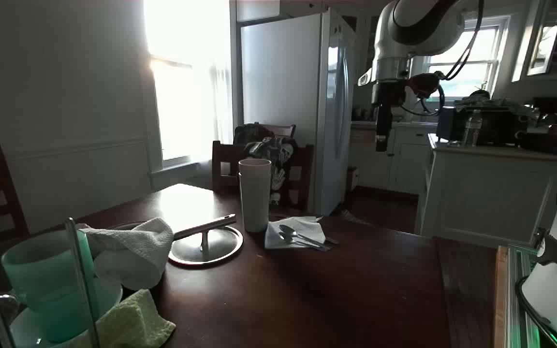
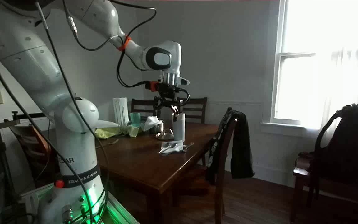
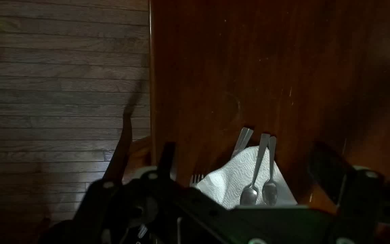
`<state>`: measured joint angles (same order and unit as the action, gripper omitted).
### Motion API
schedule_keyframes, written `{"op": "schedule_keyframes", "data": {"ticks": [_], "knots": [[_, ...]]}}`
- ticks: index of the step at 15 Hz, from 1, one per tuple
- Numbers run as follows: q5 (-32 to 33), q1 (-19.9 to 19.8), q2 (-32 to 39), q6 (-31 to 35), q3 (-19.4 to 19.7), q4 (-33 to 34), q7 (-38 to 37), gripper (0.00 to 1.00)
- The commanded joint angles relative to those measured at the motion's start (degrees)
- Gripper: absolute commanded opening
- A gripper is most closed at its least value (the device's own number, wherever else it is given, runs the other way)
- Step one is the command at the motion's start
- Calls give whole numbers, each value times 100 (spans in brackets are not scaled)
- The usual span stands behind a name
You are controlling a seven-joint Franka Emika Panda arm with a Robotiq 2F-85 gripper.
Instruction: Unstack the cups
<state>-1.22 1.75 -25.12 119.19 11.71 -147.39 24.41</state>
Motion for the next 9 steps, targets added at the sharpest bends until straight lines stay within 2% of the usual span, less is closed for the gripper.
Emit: {"op": "schedule_keyframes", "data": {"ticks": [1, 5, 9], "knots": [[-41, -89, 8, -11, -87, 7, 32, 100], [-41, -90, 8, -11, -87, 7, 32, 100], [-7, 357, 26, 118, -765, 166, -149, 100]]}}
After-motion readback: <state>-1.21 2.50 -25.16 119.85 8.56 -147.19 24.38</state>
